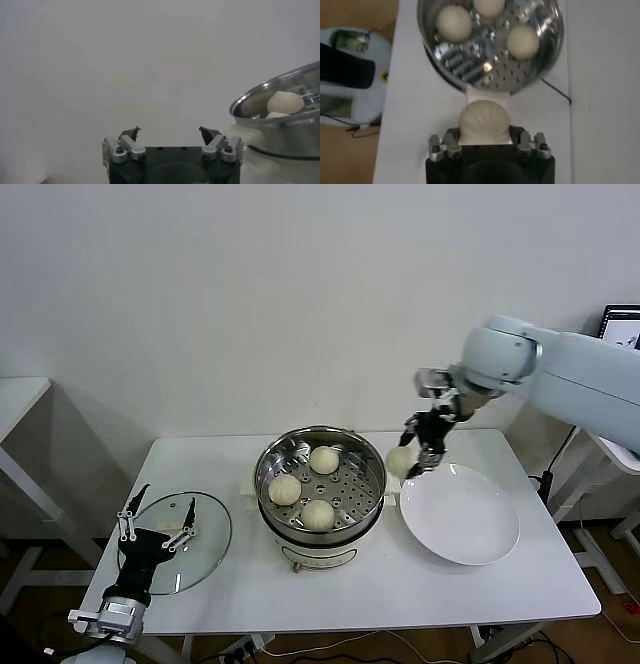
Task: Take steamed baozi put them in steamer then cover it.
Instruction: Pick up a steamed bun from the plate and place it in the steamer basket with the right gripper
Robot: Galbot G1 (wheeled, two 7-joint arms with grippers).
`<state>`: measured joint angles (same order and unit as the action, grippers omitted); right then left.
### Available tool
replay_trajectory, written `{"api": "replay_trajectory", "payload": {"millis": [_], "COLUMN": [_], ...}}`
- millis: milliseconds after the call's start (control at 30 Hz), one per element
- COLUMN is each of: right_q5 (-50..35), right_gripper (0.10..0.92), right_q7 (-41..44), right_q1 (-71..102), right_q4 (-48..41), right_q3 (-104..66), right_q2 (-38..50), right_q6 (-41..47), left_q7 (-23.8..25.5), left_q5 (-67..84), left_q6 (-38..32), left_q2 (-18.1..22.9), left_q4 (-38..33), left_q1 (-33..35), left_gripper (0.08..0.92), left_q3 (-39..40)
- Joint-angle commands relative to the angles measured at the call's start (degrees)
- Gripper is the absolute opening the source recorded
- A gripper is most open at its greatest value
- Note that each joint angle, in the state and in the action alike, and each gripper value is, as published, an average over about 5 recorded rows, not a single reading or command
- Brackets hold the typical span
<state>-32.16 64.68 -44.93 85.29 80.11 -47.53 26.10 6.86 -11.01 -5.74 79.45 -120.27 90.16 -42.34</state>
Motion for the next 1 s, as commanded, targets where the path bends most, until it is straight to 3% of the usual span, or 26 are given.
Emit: {"api": "replay_trajectory", "payload": {"millis": [33, 500, 1000], "right_q5": [-3.9, 6.0, 7.8], "right_gripper": [0.662, 0.670, 0.669], "right_q7": [-1.5, 0.3, 0.4], "right_q1": [1.1, 11.1, 13.5], "right_q4": [-5.7, -16.5, -17.0], "right_q3": [2.3, -0.9, -1.2], "right_q2": [-13.7, -18.2, -18.8], "right_q6": [4.1, 2.3, 2.4], "left_q7": [0.1, 0.2, 0.4], "left_q5": [0.3, 0.5, 0.5], "left_q6": [0.0, 0.2, 0.0], "left_q2": [0.0, -0.2, -0.1], "left_q4": [-0.4, 0.5, 1.1], "left_q1": [0.2, -0.5, -0.7], "left_gripper": [0.823, 0.823, 0.823], "left_q3": [-1.0, -1.8, -1.7]}}
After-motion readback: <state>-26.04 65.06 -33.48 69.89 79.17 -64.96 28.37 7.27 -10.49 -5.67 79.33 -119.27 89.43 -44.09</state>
